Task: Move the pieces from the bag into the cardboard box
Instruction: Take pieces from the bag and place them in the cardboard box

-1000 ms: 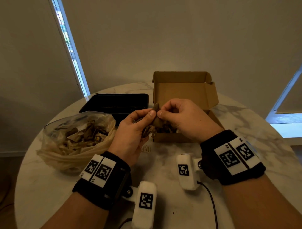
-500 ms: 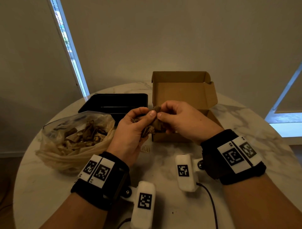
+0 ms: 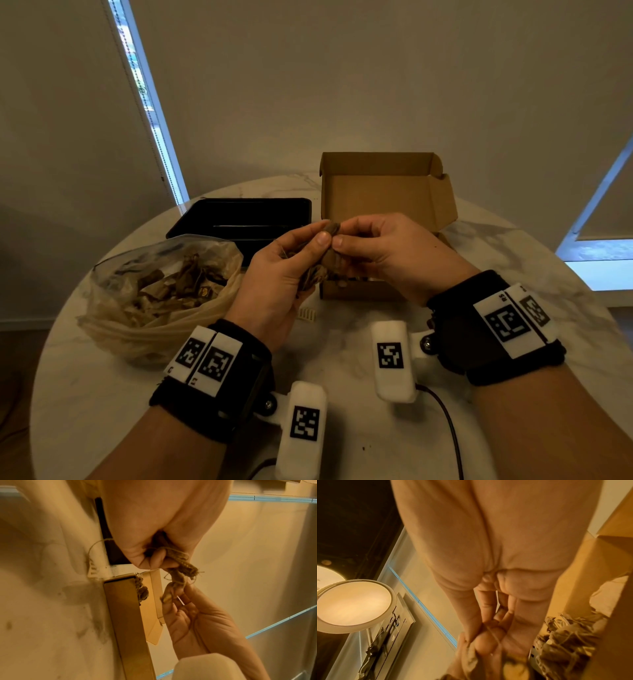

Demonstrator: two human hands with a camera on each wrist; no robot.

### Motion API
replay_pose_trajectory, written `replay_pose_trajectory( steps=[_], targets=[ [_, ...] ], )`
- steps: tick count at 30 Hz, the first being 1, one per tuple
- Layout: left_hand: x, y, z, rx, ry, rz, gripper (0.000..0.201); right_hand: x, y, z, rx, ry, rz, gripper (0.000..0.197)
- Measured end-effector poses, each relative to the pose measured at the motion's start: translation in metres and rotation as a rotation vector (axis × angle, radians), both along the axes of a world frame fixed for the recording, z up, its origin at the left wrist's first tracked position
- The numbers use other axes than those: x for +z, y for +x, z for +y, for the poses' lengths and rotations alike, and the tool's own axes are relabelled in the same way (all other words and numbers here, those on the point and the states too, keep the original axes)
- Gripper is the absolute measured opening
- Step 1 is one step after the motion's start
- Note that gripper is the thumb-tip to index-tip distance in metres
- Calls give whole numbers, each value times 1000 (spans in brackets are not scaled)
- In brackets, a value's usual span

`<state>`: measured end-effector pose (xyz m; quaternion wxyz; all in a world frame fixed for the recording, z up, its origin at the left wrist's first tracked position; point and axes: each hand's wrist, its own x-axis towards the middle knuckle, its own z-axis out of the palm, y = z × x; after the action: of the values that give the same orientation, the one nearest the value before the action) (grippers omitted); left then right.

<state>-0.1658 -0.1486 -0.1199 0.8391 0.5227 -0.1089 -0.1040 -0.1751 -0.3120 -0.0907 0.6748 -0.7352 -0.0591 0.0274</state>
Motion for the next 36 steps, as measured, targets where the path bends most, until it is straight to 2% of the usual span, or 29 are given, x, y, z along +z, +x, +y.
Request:
replay_pose_trajectory(
  steps=[4,9,15,20,23,25,30,34,36],
  targets=[
    [0,0,0,-6,8,-31,28,0,0,-3,-47,-91,3,5],
    [-1,2,-1,48,-41,-4,19,0,1,-4,-164,-335,-78,10],
    [-6,10,1,225,-53,83,24,3,-1,-3,-196,-361,-130,12],
    [-9,12,4,287,-4,105,17,7,-2,0,-196,-349,-294,8],
    [-9,11,3,230,47,91,17,9,-3,2,-171,-370,-396,6],
    [-8,8,0,120,70,77,15,9,-1,2,-178,-377,-428,6],
    [-3,-1,-5,-141,50,9,24,6,3,-4,-268,-407,-381,6],
    [-4,1,-4,-135,9,-6,30,3,3,-7,-264,-456,-254,10],
    [-4,1,-3,-97,-13,-12,27,3,2,-7,-271,-447,-227,11]
  ],
)
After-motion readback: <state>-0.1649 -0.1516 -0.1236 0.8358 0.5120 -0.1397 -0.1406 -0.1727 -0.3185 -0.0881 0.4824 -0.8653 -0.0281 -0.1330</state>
